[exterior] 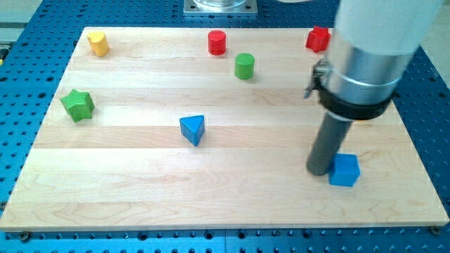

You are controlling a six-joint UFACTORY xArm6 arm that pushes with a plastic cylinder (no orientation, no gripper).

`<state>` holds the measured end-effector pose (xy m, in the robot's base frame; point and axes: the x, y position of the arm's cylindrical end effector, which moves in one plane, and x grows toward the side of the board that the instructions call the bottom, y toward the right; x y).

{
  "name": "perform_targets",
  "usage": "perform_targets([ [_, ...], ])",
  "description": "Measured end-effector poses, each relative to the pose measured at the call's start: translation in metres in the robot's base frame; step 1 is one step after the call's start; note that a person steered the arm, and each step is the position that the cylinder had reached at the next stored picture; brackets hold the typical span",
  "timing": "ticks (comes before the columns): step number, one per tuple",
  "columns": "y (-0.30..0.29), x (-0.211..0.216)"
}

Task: Place the triangle at the bottom center of the board

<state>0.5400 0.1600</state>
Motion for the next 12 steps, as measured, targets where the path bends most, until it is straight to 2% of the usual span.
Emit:
perform_targets([
  [1, 0.024, 0.0],
  [2, 0.023, 0.019],
  [3, -0.081, 0.017],
  [5, -0.127, -0.098],
  [6, -0.198, -0.101],
  [7, -0.192, -0.025],
  [8, -0.168, -0.004],
  [9, -0.215, -0.063],
  [10, -0.275, -0.039],
  [11, -0.211, -0.002],
  [12, -0.188, -0.024],
])
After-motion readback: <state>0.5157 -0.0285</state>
